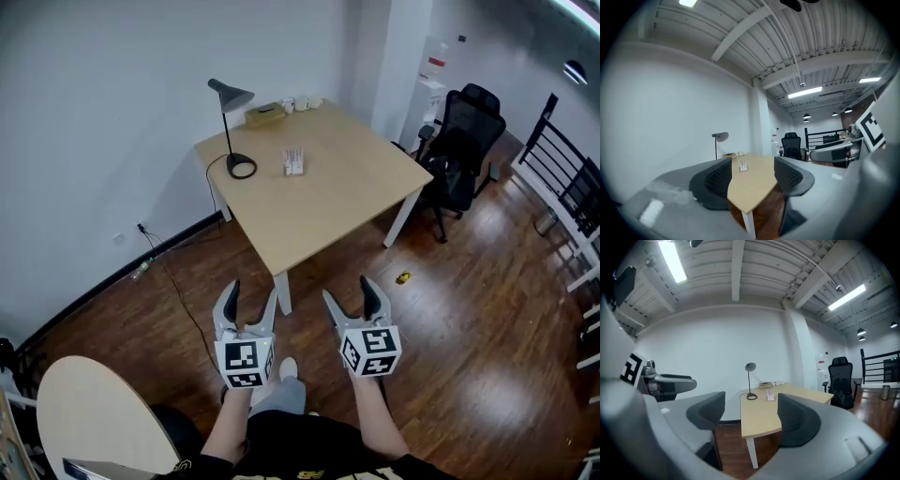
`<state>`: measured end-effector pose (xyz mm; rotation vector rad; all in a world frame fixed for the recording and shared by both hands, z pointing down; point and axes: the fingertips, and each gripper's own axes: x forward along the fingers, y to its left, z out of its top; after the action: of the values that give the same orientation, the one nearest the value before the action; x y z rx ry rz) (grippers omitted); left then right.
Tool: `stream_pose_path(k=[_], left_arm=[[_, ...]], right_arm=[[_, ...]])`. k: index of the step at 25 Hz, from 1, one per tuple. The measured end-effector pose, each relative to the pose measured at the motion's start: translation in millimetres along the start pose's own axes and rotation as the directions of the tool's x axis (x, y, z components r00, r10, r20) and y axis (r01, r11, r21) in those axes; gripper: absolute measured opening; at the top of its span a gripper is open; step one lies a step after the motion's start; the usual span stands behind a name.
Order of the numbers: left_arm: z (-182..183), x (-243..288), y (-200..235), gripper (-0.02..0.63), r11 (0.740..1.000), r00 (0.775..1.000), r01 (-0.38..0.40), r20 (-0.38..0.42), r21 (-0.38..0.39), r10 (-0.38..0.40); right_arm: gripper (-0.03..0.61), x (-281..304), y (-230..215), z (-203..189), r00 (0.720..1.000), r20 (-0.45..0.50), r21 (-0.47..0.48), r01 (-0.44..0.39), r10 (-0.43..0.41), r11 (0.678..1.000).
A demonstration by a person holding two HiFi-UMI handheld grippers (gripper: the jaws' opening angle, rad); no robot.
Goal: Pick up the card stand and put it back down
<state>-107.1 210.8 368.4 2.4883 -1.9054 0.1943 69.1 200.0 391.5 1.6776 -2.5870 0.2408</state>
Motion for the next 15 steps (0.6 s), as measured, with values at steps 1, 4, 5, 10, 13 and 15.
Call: stream_pose_path(k=[1,4,5,10,13,15], left_arm=[[2,15,11,0.284,1.000,1.000,-0.009,0.002,-0.008,0.009],[11,58,41,0.284,1.000,1.000,-0.020,0.019,-0.018,0.020],[13,71,48,0.284,1.000,1.000,-0.016,0.023,-0.014,0.016],[10,133,89,0.284,0.999,1.000,-0.020,0.005,-0.043,0.021],[6,168,107,0.285,0.997,0.999,-0.024,-0.027,-0.070,0.022],[8,183,110,0.284,0.997,0.999,-0.031,-0.029,-0.068,0.029]], right_arm=[[0.356,17,1,6,1.000,-0.002,-0.015,-0.014,0.014,1.000],[0.356,69,1,30,0.999,0.024,-0.063,-0.046,0.048,0.997],[0.356,85,-3,39,0.998,0.038,-0.066,-0.048,0.050,0.997],[0.351,151,-21,52,0.999,0.028,-0.029,-0.031,0.032,0.999],[0.345,179,-36,37,0.999,-0.043,0.001,-0.007,0.007,1.000],[0.339,196,-48,28,0.996,-0.093,0.023,-0.008,0.010,1.000]])
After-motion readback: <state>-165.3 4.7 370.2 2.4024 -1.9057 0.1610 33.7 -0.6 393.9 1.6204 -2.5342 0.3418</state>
